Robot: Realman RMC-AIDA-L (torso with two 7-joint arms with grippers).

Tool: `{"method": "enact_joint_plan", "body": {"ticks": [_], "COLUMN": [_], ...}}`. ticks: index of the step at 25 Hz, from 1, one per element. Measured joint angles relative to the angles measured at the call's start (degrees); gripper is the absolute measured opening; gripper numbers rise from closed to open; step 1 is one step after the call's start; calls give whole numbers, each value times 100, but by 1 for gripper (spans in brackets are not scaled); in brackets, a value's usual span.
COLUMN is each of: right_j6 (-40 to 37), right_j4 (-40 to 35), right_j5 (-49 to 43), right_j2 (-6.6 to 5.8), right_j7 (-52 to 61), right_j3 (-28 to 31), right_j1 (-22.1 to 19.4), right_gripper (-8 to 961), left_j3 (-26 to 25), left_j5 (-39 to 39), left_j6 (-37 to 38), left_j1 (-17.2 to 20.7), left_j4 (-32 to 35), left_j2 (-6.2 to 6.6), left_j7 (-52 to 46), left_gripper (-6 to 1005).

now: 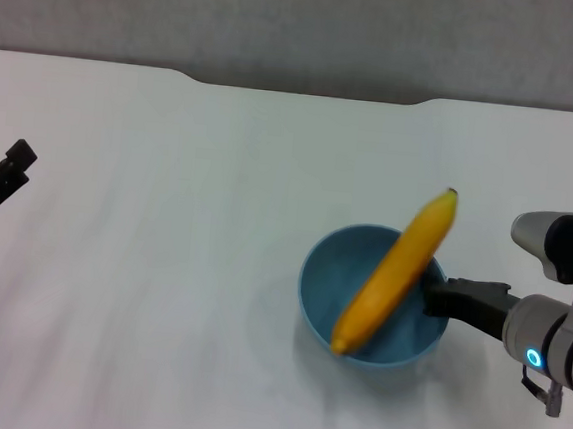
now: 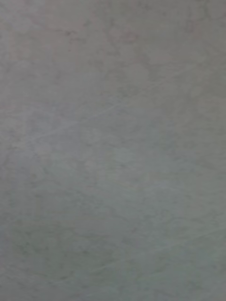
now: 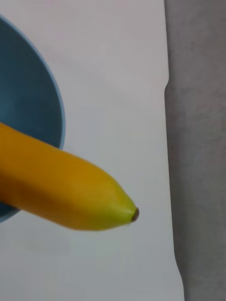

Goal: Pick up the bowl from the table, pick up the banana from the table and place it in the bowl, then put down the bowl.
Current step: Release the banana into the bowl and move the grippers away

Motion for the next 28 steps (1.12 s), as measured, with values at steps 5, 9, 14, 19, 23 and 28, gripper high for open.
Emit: {"method": "enact_joint_plan", "body": {"ticks": [5,9,14,19,23,28], "right_j6": [-33,-47,-51,-91,-50,0], "right_j4": [250,333,419,300,-26,-580], "right_j5": [31,32,103,254,200,179], "right_j2": [10,14,17,13,-5,-17], "right_j7": [-4,20,37,32,-33,-409], "right_j3": [-3,-2,14,34,41,81], "right_j1": [84,111,171,137,-8,-333], "right_gripper": [41,41,41,106,253,492], "left_j3": [0,-1,-4,-4,-4,-14], "left_j5": [0,0,-7,-9,-9,-9], "left_j6": [0,1,2,2,0,-13], "left_j1": [-1,-15,-17,-4,16,33], "left_j4": [36,61,62,62,61,59], "left_j2": [0,0,0,0,0,0], "left_j7": [0,4,7,8,9,9], "left_gripper": [908,908,908,908,908,908]}}
